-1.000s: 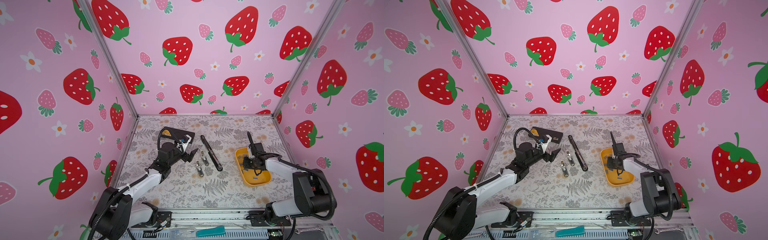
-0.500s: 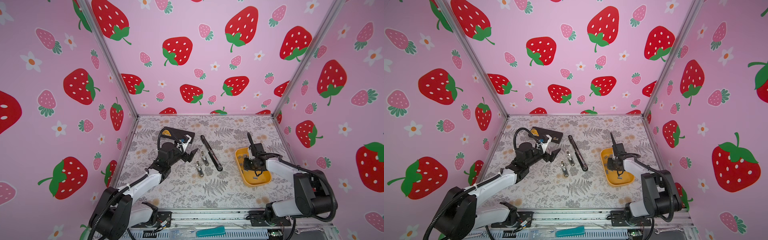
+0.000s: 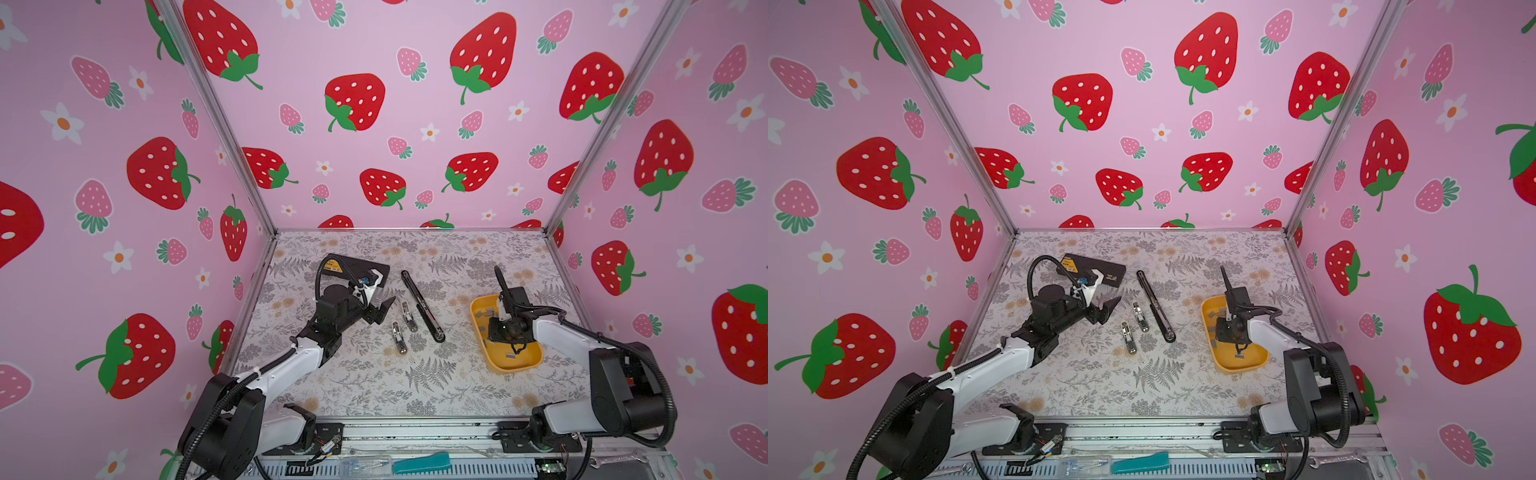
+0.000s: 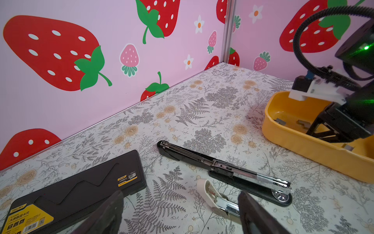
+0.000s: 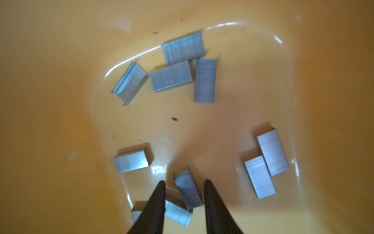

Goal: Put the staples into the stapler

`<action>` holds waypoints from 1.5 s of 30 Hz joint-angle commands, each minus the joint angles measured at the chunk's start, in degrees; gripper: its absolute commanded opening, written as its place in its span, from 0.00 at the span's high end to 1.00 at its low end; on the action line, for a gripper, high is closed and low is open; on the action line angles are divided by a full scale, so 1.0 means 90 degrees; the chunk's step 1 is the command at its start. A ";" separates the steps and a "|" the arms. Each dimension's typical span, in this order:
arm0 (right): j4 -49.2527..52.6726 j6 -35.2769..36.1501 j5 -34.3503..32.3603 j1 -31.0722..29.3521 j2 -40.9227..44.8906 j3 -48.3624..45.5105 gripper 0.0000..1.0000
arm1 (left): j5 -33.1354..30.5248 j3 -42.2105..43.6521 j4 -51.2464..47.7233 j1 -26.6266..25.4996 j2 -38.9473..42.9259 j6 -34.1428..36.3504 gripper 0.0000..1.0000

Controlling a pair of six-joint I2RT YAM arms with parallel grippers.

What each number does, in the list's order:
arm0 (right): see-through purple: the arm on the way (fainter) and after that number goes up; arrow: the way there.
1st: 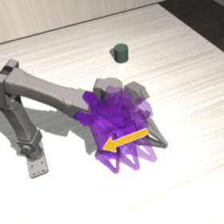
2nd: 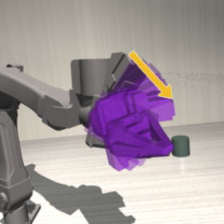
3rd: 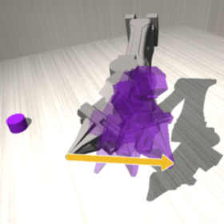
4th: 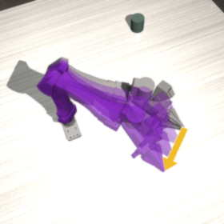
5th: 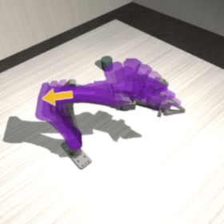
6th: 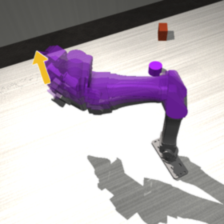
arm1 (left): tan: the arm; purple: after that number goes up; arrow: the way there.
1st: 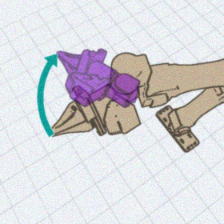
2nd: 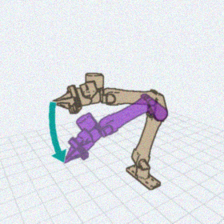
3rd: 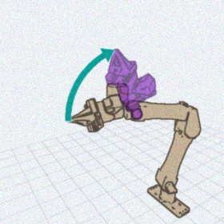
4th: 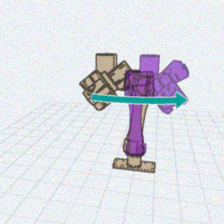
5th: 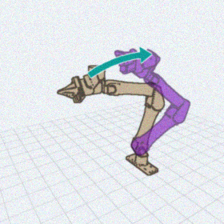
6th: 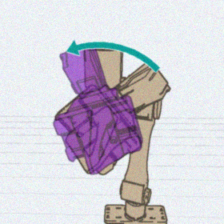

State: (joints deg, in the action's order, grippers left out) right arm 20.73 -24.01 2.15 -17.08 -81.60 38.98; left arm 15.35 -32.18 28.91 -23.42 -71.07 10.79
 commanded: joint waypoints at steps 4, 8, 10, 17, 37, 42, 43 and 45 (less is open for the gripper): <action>0.0273 -0.0036 -0.0076 0.0013 -0.0136 0.0000 0.76 | -0.0042 -0.0164 0.0023 0.0005 -0.0100 0.0159 0.11; 0.0250 -0.0066 -0.0180 0.0013 -0.0172 0.0005 0.76 | -0.0045 -0.0154 0.0021 0.0010 -0.0092 0.0159 0.11; 0.0217 -0.0046 -0.0195 0.0011 -0.0214 0.0005 0.74 | -0.0036 -0.0154 0.0030 0.0005 -0.0092 0.0159 0.11; 0.0157 0.0003 -0.0195 0.0011 -0.0327 -0.0014 0.76 | -0.0019 -0.0159 -0.0009 0.0010 -0.0076 0.0149 0.11; 0.0026 0.0021 -0.0255 0.0012 -0.0423 -0.0078 0.78 | 0.0111 -0.0047 0.0049 0.0005 0.0072 0.0110 0.11; 0.0002 0.0021 -0.0249 0.0007 -0.0392 -0.0092 0.87 | 0.0158 0.0026 0.0083 0.0005 0.0167 0.0090 0.11; -0.0006 0.0021 -0.0261 0.0012 -0.0375 -0.0093 0.88 | 0.0175 0.0041 0.0088 0.0005 0.0188 0.0083 0.12; -0.0027 0.0021 -0.0258 0.0011 -0.0347 -0.0103 0.89 | 0.0208 0.0074 0.0104 0.0005 0.0228 0.0069 0.12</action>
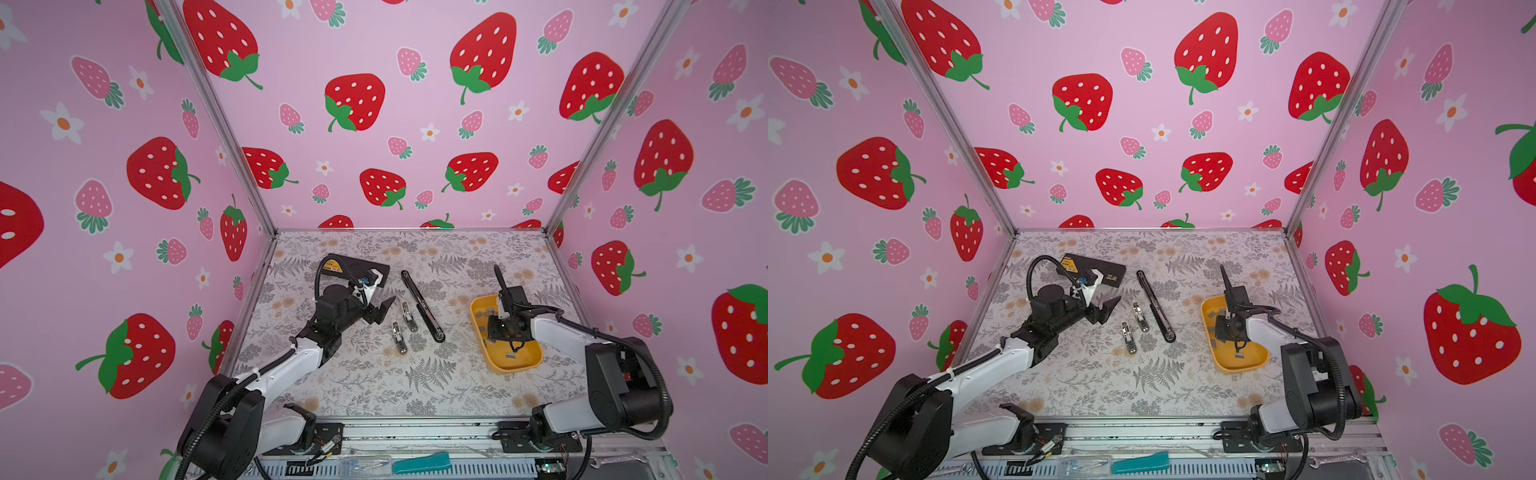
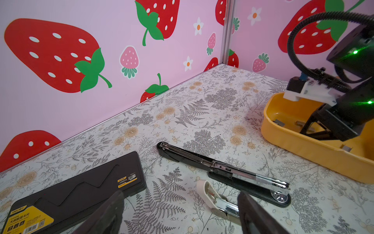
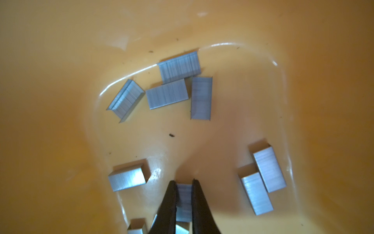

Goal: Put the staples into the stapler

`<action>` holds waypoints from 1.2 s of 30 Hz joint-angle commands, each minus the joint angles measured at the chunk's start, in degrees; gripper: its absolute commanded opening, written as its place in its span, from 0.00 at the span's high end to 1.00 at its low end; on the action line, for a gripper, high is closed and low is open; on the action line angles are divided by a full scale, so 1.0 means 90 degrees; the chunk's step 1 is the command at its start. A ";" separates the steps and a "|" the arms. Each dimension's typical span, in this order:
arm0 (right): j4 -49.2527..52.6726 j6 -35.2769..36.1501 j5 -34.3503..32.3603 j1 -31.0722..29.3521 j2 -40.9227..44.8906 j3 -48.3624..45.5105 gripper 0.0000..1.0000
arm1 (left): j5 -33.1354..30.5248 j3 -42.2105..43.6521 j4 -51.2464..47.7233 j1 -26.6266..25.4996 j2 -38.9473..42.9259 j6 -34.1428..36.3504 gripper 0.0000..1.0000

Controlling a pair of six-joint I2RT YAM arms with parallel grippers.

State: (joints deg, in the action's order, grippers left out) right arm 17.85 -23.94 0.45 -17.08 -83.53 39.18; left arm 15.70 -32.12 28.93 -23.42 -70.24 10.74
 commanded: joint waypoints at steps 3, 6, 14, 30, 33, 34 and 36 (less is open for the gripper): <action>0.0363 0.0024 -0.0177 0.0013 0.0017 -0.0038 0.90 | 0.0205 0.0135 0.0156 0.0012 0.0213 0.0055 0.11; 0.0604 0.0034 -0.0346 -0.0004 0.0416 0.0266 0.91 | 0.0228 0.0207 0.0221 0.0011 0.0298 0.0018 0.11; 0.0183 0.0044 -0.0850 -0.0740 0.1372 0.1276 0.95 | -0.0051 0.0313 0.0175 0.0001 0.0556 -0.0410 0.10; -0.2489 -0.0704 -0.2139 -0.3666 0.1719 0.0729 0.98 | -0.2043 0.1488 -0.0248 0.0141 0.2391 -0.2293 0.01; -0.3533 -0.0391 -0.1896 -0.3770 0.1729 0.0046 0.98 | -0.2164 0.1856 0.0140 0.0151 0.2522 -0.2496 0.01; -0.4052 -0.0255 -0.1757 -0.3768 0.1748 -0.0234 0.97 | -0.2228 0.1986 0.0286 0.0158 0.2503 -0.2549 0.01; -0.4660 -0.0014 -0.1635 -0.3772 0.1752 -0.0649 0.98 | -0.2338 0.1981 0.0024 0.0163 0.2534 -0.2599 0.01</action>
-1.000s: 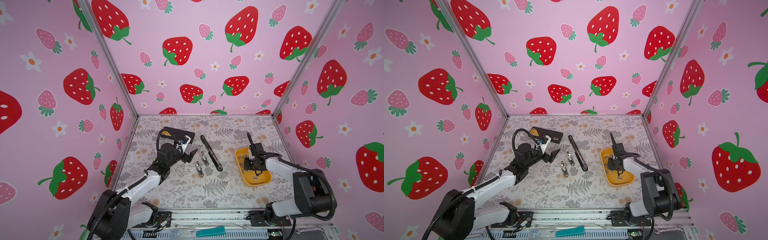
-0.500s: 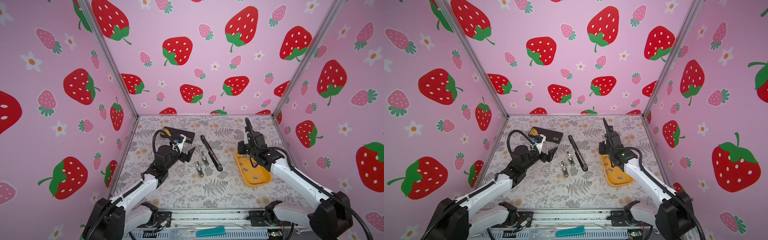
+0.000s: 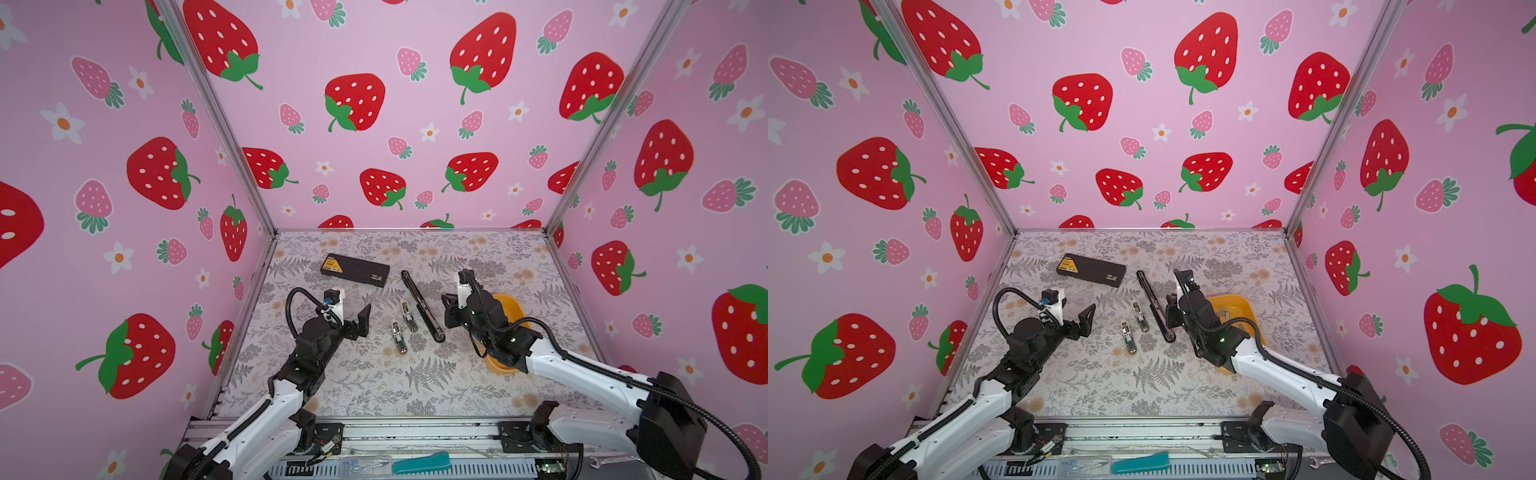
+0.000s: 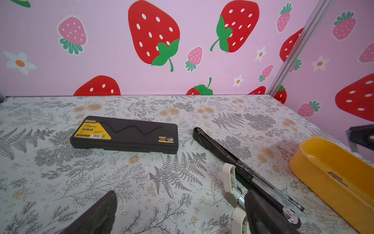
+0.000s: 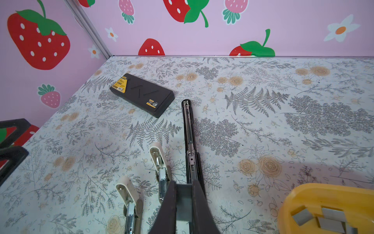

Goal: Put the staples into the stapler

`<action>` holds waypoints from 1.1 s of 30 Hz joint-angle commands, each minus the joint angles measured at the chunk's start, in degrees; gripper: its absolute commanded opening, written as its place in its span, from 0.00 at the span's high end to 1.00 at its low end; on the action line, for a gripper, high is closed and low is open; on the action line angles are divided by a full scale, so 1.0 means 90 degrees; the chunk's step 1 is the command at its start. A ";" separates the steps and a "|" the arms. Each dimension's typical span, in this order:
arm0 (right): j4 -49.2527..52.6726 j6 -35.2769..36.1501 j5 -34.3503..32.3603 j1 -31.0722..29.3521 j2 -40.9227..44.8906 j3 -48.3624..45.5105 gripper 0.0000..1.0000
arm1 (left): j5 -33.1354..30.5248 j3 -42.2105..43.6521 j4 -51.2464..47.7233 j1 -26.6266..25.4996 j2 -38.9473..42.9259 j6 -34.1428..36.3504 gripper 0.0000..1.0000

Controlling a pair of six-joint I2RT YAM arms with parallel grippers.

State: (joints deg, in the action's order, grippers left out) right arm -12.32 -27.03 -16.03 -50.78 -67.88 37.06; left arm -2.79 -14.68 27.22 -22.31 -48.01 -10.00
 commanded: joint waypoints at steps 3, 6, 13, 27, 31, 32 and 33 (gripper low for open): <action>-0.1391 0.0553 0.0378 -0.0022 -0.0284 -0.0429 0.98 | -0.0439 0.0021 -0.0483 0.0045 0.0357 -0.0401 0.01; -0.1391 0.0573 0.0885 -0.0022 -0.0766 -0.0285 0.98 | -0.0499 0.0391 -0.0665 0.0038 0.0771 -0.0586 0.01; -0.1344 0.0625 0.1059 -0.0270 -0.1583 -0.0092 0.99 | -0.1081 0.1255 -0.0455 0.0027 0.1723 -0.0920 0.01; -0.1464 0.0733 0.0819 -0.0618 -0.2837 0.0430 1.00 | 0.0170 0.1344 0.0098 -0.0009 0.1362 -0.0626 0.04; -0.1521 0.0771 0.0847 -0.0612 -0.3091 0.0586 1.00 | 0.0192 0.1183 0.0169 -0.0033 0.0926 -0.0580 0.04; -0.1517 0.0795 0.0845 -0.0609 -0.3128 0.0622 1.00 | 0.0183 0.1149 0.0169 -0.0041 0.0853 -0.0578 0.04; -0.1513 0.0814 0.0818 -0.0609 -0.3176 0.0662 1.00 | 0.0183 0.1122 0.0169 -0.0049 0.0771 -0.0573 0.04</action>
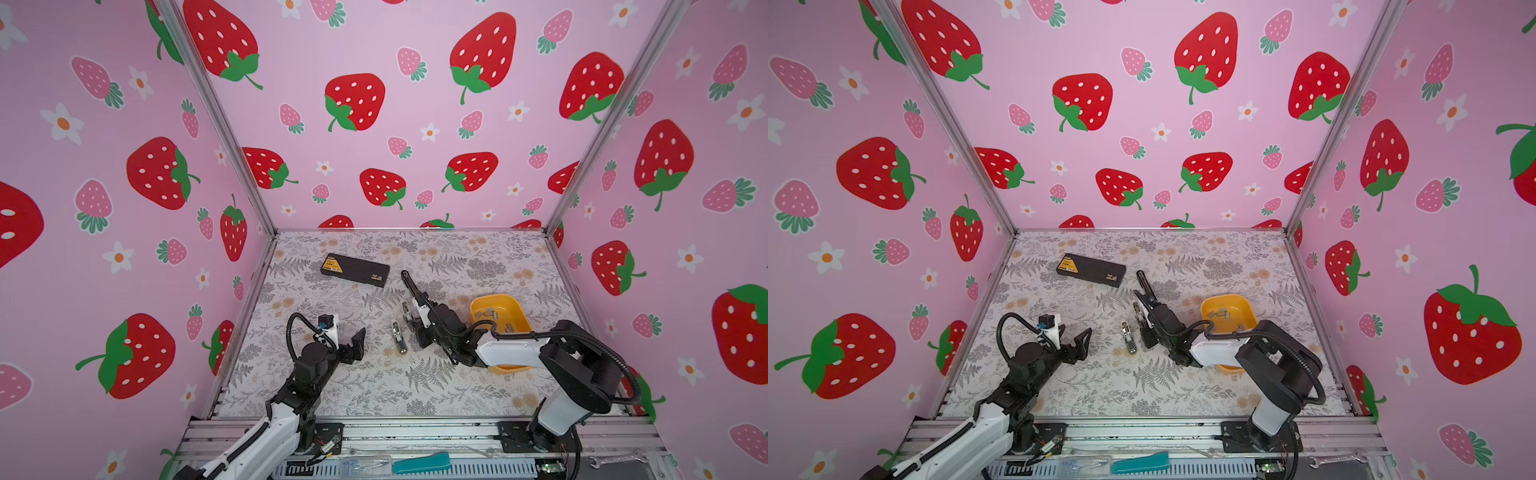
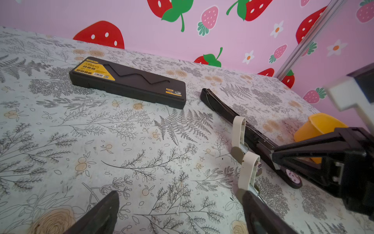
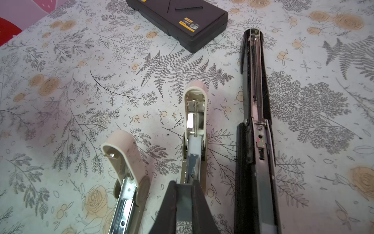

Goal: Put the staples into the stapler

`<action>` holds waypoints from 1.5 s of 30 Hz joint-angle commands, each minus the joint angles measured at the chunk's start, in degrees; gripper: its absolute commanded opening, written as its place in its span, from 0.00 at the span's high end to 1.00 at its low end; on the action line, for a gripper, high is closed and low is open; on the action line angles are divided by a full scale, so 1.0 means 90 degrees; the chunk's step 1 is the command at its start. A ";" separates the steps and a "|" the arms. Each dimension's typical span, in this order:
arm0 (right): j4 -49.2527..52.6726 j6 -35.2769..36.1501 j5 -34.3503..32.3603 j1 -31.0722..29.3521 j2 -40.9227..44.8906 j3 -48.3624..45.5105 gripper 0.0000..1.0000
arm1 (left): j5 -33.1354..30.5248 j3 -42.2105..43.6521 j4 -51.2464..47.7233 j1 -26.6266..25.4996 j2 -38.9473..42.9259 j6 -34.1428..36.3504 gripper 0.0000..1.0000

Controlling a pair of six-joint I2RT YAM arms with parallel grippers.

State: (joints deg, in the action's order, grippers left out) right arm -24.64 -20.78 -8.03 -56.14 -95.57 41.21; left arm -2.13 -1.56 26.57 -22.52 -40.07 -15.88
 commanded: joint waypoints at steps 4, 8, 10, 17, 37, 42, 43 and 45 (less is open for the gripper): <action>-0.0160 0.0133 -0.0253 0.0006 -0.0264 0.0336 1.00 | 0.0139 -0.0416 0.0251 -0.0042 -0.0300 0.0104 0.04; -0.0224 0.0145 -0.0306 0.0016 -0.0449 0.0463 1.00 | 0.0110 -0.0449 0.0260 -0.0056 -0.0376 0.0111 0.04; -0.0223 0.0159 -0.0352 0.0019 -0.0542 0.0540 1.00 | 0.0119 -0.0466 0.0232 -0.0061 -0.0381 0.0116 0.04; -0.0187 0.0209 -0.0402 0.0096 -0.0814 0.0738 1.00 | 0.0168 -0.0459 0.0095 -0.0065 -0.0246 0.0109 0.04; -0.0231 0.0114 -0.0378 0.0119 -0.0933 0.0646 1.00 | 0.0178 -0.0450 0.0124 -0.0083 -0.0268 0.0111 0.04; -0.0240 0.0082 -0.0356 0.0123 -0.0988 0.0665 1.00 | 0.0173 -0.0456 0.0134 -0.0085 -0.0284 0.0107 0.04; -0.0240 0.0084 -0.0357 0.0119 -0.1002 0.0665 1.00 | 0.0178 -0.0459 0.0128 -0.0080 -0.0284 0.0106 0.04; -0.0236 0.0090 -0.0366 0.0120 -0.1031 0.0675 1.00 | 0.0178 -0.0451 0.0124 -0.0080 -0.0274 0.0109 0.04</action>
State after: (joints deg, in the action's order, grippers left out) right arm -26.11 -19.51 -10.90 -55.33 -103.50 46.78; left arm -0.84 -3.38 26.98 -23.14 -42.70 -15.20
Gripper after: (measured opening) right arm 0.134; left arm 0.961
